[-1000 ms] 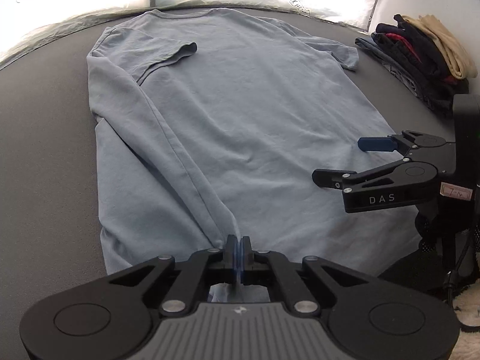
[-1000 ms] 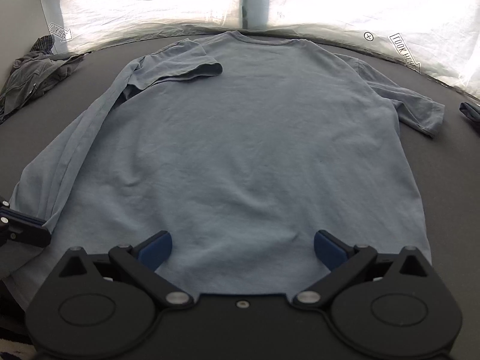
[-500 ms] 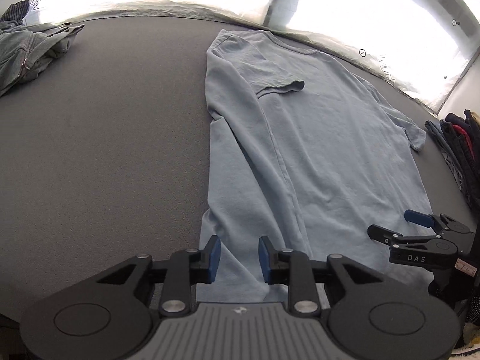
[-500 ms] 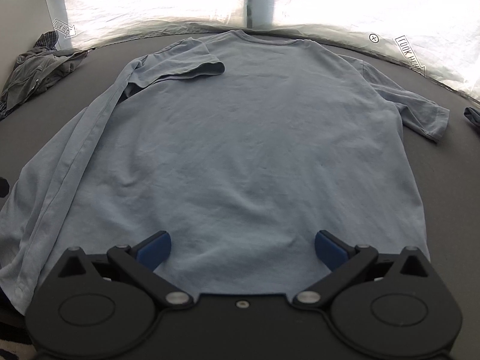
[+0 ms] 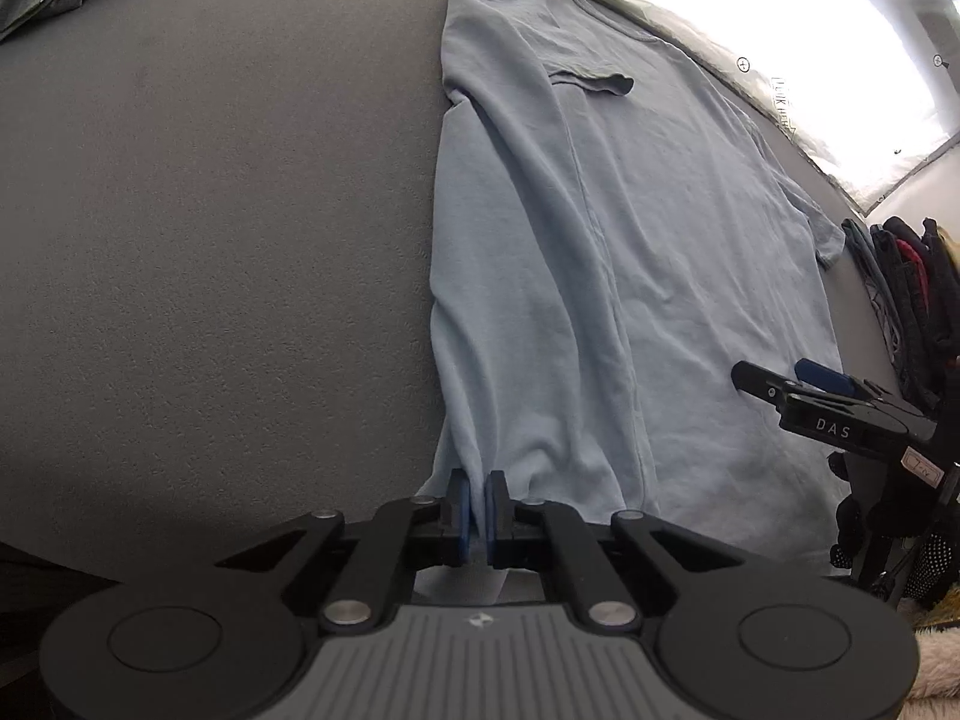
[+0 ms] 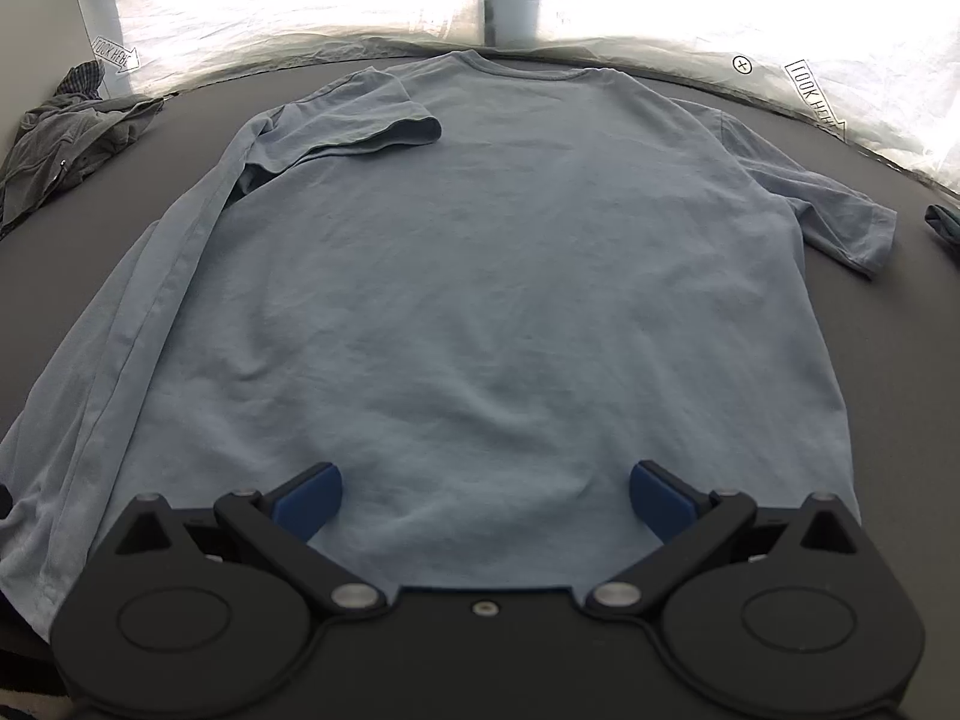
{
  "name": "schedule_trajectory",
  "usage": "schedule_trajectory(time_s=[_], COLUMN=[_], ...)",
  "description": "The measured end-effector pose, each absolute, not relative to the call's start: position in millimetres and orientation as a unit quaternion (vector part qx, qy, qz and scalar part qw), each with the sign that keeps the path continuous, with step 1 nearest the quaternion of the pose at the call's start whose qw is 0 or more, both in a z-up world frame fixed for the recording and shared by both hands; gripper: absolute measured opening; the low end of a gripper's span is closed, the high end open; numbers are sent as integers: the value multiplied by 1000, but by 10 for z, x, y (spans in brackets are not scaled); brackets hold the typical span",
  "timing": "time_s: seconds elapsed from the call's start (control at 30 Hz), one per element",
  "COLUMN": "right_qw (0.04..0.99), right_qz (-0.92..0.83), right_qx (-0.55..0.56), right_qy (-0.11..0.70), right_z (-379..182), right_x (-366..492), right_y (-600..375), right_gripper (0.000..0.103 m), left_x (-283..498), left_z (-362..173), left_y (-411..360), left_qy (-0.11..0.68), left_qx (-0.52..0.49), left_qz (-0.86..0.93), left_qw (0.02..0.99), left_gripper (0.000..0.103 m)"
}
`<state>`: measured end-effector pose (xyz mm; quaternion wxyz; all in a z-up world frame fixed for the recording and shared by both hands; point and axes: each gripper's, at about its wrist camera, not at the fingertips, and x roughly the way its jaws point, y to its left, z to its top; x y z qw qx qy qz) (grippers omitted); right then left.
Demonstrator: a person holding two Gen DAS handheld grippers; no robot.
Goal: Fold clothes
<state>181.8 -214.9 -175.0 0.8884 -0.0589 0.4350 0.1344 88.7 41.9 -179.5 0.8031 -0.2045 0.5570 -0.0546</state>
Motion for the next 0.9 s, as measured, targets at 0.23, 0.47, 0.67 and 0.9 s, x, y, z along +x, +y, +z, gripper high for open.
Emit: schedule_trajectory(time_s=[0.23, 0.47, 0.67, 0.9], right_qw=[881, 892, 884, 884], right_qz=[126, 145, 179, 182], right_qx=[-30, 50, 82, 97], right_qy=[454, 426, 425, 419], right_z=[-1684, -1477, -1367, -1378], right_x=[1956, 2302, 2845, 3567], right_y=[-2144, -2135, -1947, -1706], right_gripper=[103, 89, 31, 33], left_x=[860, 1119, 1630, 2374], left_z=[-1746, -1294, -1228, -1300], left_y=[544, 609, 727, 854], left_qy=[573, 506, 476, 464], left_qx=[-225, -153, -137, -129], left_qz=[-61, -31, 17, 41], left_qw=[786, 848, 868, 876], left_gripper=[9, 40, 43, 48])
